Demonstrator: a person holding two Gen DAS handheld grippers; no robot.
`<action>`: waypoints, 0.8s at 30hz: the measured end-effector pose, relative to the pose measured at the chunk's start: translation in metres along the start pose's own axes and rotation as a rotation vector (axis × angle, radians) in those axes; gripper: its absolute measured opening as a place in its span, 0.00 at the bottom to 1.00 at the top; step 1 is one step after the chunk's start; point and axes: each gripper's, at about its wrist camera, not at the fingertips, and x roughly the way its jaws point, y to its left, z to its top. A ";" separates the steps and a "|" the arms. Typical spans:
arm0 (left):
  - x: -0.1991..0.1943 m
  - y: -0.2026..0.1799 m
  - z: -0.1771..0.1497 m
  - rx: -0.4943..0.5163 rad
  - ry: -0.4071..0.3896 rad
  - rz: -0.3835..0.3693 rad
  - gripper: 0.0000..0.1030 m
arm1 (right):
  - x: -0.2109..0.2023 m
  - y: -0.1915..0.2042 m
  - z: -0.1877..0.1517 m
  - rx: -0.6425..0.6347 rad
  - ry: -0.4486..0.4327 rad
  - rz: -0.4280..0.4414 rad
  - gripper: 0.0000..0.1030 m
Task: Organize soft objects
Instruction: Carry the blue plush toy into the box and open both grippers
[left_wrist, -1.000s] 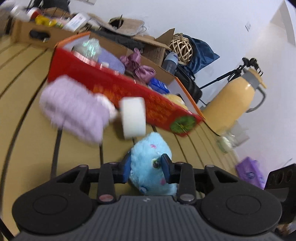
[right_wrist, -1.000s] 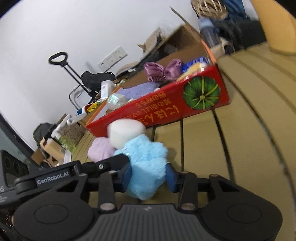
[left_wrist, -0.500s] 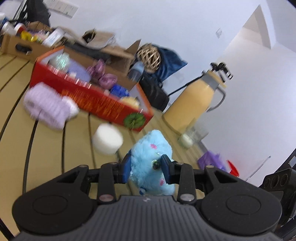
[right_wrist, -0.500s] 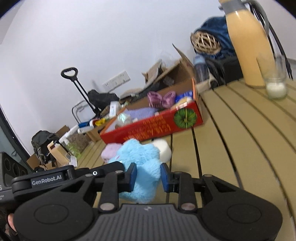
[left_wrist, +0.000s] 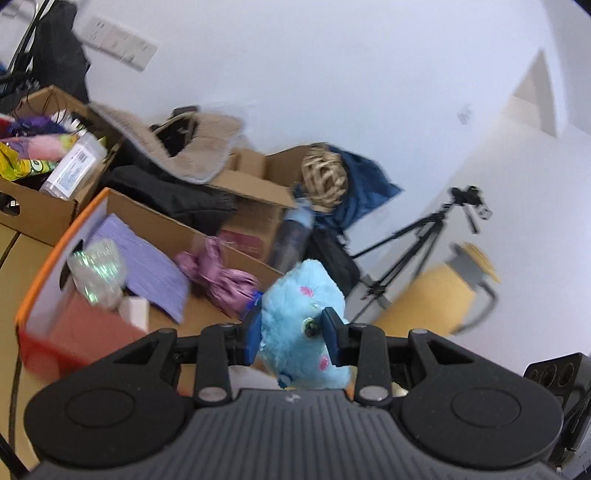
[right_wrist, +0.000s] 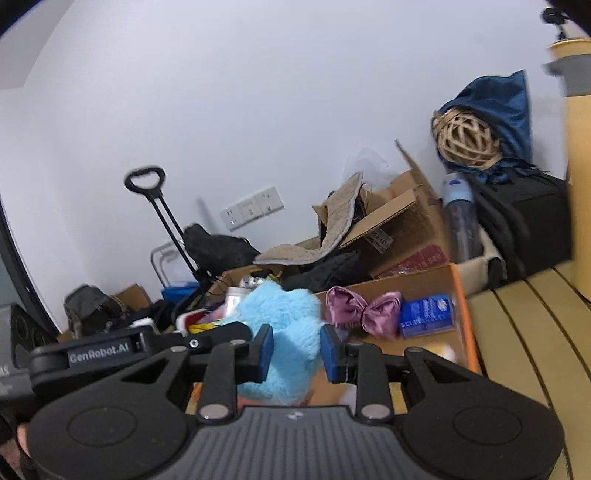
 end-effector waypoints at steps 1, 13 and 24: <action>0.013 0.011 0.006 -0.018 0.014 0.018 0.34 | 0.017 -0.004 0.002 0.015 0.016 -0.003 0.26; 0.097 0.059 0.022 0.127 0.164 0.200 0.34 | 0.141 -0.063 -0.013 0.145 0.216 -0.112 0.26; -0.007 0.013 0.029 0.325 0.050 0.270 0.46 | 0.064 -0.032 0.030 -0.026 0.123 -0.131 0.31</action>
